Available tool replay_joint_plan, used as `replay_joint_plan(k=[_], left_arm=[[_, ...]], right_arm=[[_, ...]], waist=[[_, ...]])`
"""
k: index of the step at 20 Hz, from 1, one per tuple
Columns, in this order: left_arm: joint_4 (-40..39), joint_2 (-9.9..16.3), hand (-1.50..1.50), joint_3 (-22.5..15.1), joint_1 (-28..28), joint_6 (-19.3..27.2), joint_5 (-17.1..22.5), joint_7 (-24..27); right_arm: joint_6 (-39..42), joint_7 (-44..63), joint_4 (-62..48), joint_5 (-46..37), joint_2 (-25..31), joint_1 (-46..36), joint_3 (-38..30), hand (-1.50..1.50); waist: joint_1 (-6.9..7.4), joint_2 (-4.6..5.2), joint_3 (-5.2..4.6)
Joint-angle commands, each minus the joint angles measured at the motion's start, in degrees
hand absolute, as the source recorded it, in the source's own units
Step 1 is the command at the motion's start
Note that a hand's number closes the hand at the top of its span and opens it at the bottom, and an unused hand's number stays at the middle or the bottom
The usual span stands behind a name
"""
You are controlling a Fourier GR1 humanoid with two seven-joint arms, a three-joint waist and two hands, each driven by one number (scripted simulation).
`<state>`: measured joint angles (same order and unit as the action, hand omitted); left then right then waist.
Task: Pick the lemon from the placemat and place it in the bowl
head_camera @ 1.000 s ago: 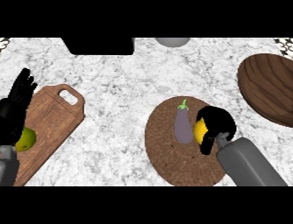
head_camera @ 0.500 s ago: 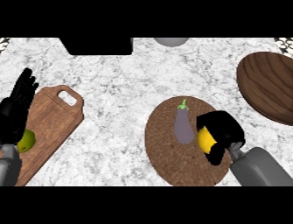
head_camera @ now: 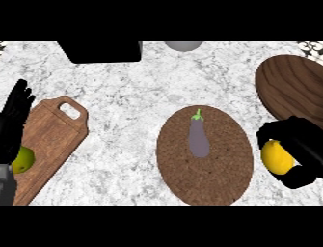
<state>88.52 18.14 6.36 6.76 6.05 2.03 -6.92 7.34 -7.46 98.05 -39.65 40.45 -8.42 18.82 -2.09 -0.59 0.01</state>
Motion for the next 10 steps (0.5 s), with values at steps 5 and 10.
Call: replay_joint_plan(k=[5, 10], left_arm=[[1.59, 0.57, 0.00, 0.21, 0.59, -0.48, 0.09, -2.23], [0.09, -0.21, 0.00, 0.54, 0.33, -1.81, 0.21, -0.02]], right_arm=[[-1.22, -5.11, 10.60, 19.77, 4.70, 6.50, -23.27, 1.50], [4.96, -2.40, 6.67, 26.23, 5.44, 4.88, -32.53, 1.50]], waist=[[-0.21, 0.10, 0.03], [1.73, 0.51, -0.02]])
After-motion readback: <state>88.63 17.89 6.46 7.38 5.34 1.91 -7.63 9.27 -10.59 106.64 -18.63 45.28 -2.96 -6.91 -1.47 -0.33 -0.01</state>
